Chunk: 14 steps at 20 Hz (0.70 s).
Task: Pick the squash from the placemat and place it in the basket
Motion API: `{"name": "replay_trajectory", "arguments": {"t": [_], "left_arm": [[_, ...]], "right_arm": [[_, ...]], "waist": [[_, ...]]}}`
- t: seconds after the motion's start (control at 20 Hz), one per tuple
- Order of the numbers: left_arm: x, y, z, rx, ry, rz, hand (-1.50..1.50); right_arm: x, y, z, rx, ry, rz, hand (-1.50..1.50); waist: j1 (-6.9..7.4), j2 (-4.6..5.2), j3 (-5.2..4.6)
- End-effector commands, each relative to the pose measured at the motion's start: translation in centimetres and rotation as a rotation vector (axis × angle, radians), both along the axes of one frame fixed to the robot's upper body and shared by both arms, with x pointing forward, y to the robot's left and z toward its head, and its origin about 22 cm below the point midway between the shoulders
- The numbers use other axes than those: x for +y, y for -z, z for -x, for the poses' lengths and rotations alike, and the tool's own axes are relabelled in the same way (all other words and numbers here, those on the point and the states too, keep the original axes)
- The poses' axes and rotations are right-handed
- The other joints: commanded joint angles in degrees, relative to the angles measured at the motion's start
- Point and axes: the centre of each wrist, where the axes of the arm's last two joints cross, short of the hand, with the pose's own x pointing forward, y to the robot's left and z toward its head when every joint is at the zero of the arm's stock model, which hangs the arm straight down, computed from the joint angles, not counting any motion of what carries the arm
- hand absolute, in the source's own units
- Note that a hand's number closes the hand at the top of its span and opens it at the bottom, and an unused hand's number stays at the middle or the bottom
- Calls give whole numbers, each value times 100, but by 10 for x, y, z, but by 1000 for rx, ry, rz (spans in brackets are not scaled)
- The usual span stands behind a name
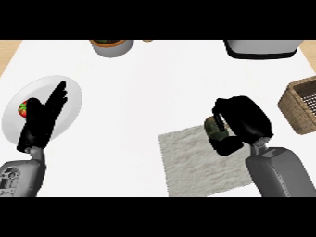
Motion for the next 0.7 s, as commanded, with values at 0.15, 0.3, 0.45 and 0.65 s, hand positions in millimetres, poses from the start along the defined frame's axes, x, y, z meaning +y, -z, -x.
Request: {"name": "replay_trajectory", "arguments": {"t": [0.15, 0.3, 0.45, 0.65], "left_arm": [[14, 3, 2, 7, -4, 5, 0], [3, 1, 2, -10, -4, -5, 0], [9, 7, 0, 8, -5, -4, 0], [-15, 7, 0, 10, 26, 22, 0]], "right_arm": [[3, -79, 41, -73, 39, -334, 150], [-12, -109, 50, -150, 60, -525, 150], [-15, -143, 64, -213, 104, -623, 150], [-17, -194, 81, -286, 156, -654, 150]], "waist": [[-66, -17, 4], [-42, -27, 12], [-8, -5, 3], [51, 0, 2]]}}
